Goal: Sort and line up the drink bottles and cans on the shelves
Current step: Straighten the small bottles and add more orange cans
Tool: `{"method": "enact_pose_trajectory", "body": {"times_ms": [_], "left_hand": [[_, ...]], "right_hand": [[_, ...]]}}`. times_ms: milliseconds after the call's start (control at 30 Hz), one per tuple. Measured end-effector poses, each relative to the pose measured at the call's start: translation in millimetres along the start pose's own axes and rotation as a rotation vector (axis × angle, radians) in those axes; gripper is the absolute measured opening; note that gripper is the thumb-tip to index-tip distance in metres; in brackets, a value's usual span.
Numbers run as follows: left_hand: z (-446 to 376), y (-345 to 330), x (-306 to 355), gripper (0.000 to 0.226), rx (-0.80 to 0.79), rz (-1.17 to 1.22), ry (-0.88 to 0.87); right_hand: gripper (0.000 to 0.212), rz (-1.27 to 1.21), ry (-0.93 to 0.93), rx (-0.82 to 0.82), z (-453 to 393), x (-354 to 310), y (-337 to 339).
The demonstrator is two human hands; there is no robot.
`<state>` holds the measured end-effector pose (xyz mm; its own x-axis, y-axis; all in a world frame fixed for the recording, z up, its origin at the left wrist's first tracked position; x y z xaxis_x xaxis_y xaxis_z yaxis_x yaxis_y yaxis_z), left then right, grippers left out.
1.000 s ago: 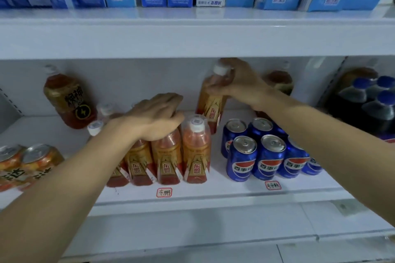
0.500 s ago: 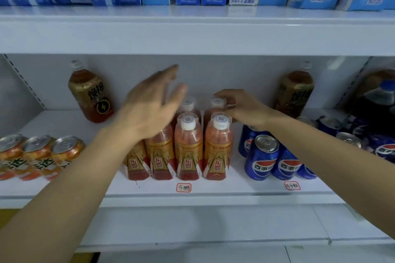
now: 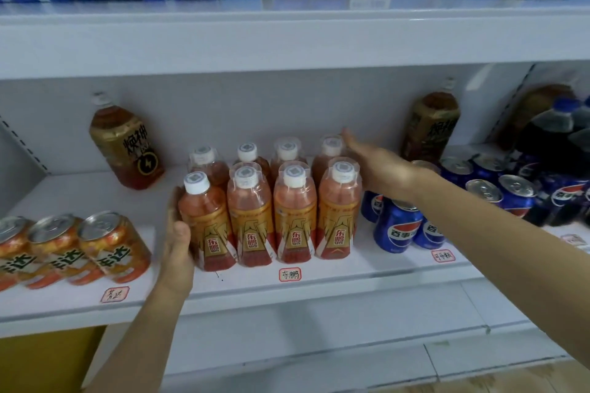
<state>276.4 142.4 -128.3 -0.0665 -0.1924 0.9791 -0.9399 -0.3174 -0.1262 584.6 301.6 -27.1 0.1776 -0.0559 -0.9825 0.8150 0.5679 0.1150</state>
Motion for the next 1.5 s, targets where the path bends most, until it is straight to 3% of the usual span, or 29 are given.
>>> {"method": "enact_pose_trajectory", "body": {"times_ms": [100,200,367,467,733,1200,1333,1467,1500], "left_hand": [[-2,1,-3,0.108,0.031,0.098,0.141],[-6,-8,2,0.061,0.099,0.151,0.192],[-6,-18,6,0.081,0.064,0.191,0.287],[-9,-13,2,0.079,0.050,0.215,0.290],[-12,-12,-5,0.080,0.052,0.200,0.313],[8,-17,-6,0.071,0.211,0.136,0.194],[24,-18,-3,0.058,0.317,-0.012,0.166],[43,-29,-1,0.083,0.318,-0.220,0.181],[46,-35,2,0.078,0.312,-0.272,0.167]], "right_hand": [[0.082,-0.266,0.048,0.218,0,12,-12],[0.079,-0.438,0.100,0.429,9,36,-35],[0.088,-0.431,0.068,0.620,31,92,-71],[0.093,-0.397,0.054,0.554,37,108,-79],[0.055,-0.360,0.021,0.537,37,111,-77],[0.047,-0.348,0.011,0.527,42,88,-67],[0.043,-0.378,0.011,0.451,50,87,-72],[0.034,-0.341,0.050,0.365,63,85,-72],[0.034,-0.342,0.061,0.352,66,84,-70]]}}
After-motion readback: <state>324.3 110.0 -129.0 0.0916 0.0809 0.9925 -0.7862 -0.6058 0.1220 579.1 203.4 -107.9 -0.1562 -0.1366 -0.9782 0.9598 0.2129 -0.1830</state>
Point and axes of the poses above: each hand's wrist, its own z-axis away from the middle knuckle, its own y-axis out of the back of the hand, x = y × z, the point moved 1 cm from there along -z, towards the middle knuckle, and after that the axes turned 5 degrees about y, right-handed, at the moved point
